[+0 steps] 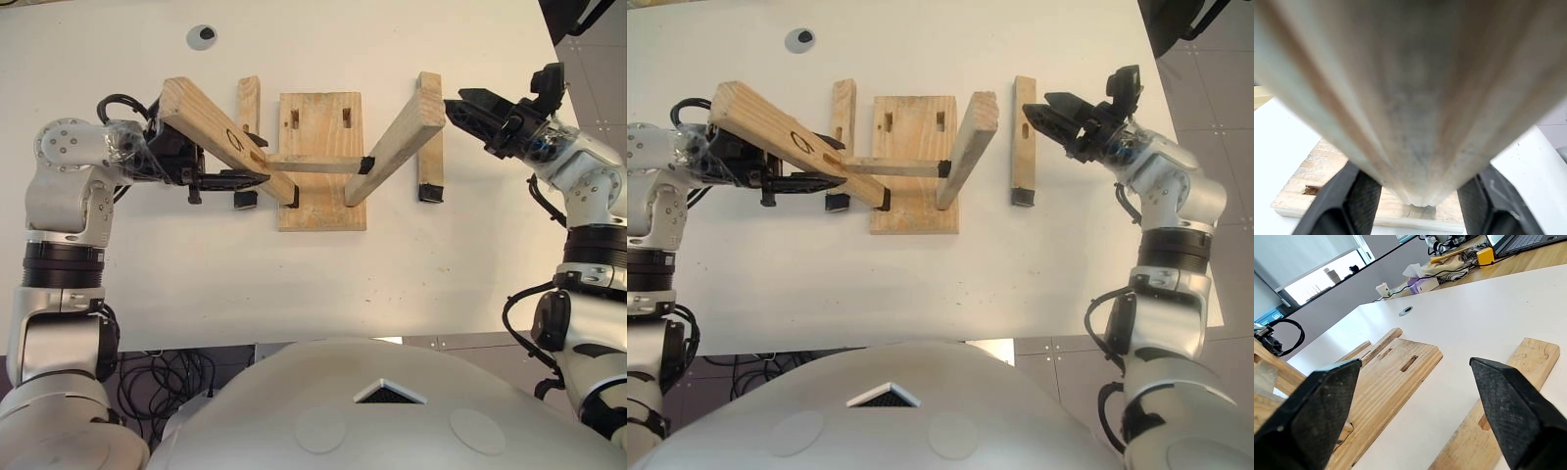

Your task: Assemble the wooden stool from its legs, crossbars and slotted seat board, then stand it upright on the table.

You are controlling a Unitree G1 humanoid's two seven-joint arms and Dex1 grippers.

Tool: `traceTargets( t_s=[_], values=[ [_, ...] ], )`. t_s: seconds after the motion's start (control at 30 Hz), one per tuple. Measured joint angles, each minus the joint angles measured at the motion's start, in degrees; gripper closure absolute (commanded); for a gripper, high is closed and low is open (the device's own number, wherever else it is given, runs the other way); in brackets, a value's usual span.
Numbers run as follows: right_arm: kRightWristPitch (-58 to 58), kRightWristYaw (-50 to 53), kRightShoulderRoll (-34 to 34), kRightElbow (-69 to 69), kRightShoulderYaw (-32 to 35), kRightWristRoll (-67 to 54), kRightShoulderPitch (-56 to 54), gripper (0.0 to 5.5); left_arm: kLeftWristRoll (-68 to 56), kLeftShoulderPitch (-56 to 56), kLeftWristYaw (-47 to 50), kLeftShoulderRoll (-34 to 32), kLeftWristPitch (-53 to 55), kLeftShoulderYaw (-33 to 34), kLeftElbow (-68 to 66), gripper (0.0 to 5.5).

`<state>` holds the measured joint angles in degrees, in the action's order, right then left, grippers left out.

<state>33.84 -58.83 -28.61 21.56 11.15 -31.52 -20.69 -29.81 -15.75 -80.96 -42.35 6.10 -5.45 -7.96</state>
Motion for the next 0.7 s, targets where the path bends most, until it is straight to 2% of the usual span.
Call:
traceTargets(
  t_s=[0.3,0.7],
  values=[
    [-1.95,0.47,1.26,0.17,0.0,0.01,0.45,1.44,2.54,-2.23,0.57,-0.15,-2.57,-2.4,0.17,3.47],
    [-3.88,2.96,3.35,0.79,2.35,-0.47,1.69,1.44,3.92,-9.53,2.79,0.11,8.51,-4.27,-2.62,3.47]
  ],
)
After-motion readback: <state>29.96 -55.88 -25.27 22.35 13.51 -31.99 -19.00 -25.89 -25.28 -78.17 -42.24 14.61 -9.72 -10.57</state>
